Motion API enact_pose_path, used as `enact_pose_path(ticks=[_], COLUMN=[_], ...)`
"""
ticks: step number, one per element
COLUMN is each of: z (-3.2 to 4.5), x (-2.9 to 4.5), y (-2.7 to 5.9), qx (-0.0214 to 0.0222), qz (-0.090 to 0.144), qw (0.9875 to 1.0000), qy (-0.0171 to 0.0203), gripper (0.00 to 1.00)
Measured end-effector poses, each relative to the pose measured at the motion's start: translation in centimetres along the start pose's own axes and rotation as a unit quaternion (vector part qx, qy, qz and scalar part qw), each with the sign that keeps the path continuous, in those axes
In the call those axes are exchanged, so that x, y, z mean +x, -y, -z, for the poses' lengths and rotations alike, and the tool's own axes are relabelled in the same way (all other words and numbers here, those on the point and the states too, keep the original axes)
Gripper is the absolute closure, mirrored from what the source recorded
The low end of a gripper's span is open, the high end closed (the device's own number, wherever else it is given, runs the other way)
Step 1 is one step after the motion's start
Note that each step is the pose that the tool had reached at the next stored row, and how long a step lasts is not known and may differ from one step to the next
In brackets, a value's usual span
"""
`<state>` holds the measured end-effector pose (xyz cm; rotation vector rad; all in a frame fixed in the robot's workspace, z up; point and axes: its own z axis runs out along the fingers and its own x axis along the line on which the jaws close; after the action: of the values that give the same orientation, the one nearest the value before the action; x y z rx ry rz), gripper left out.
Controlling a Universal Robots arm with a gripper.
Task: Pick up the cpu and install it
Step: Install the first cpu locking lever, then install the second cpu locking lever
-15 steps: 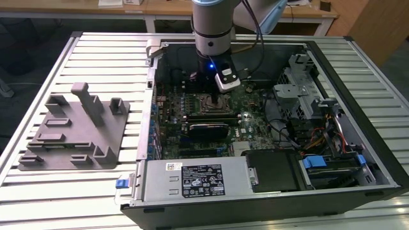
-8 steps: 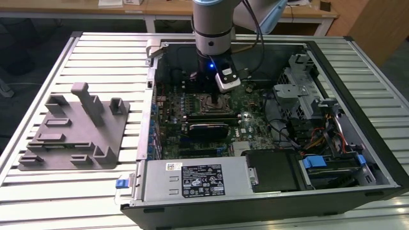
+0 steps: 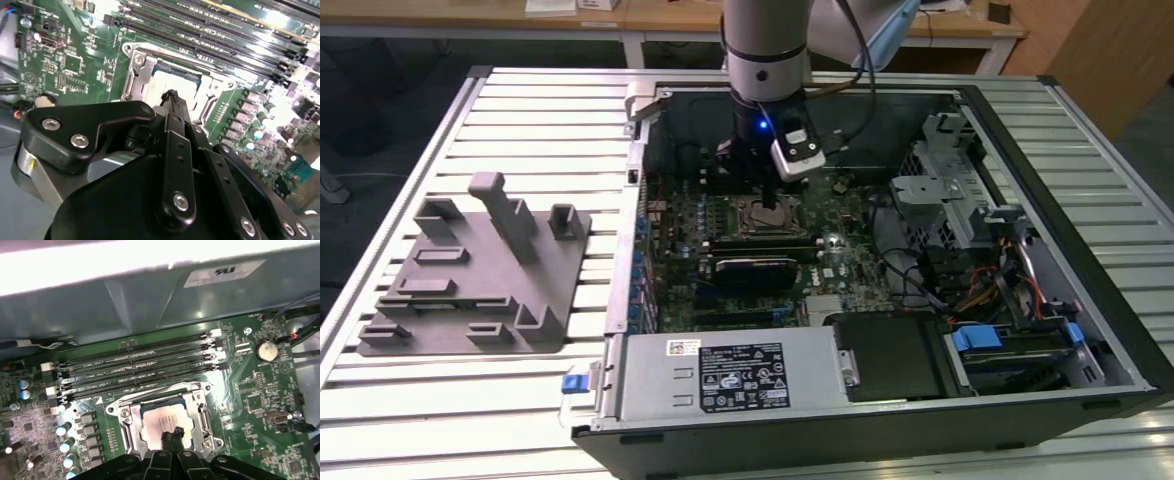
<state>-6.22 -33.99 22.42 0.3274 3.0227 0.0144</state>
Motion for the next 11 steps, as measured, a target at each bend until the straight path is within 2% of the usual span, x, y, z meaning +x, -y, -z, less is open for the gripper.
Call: enact_pose_path(ticks=[3,11], z=[0.36,0.43], x=[-0.03,-0.04], y=[0.00,-0.01], qx=[0.0001,0.0001], qz=[0.000,0.000], qw=[1.0000,1.0000], qy=[0.0000,0.0000], gripper=[0.89,0.89])
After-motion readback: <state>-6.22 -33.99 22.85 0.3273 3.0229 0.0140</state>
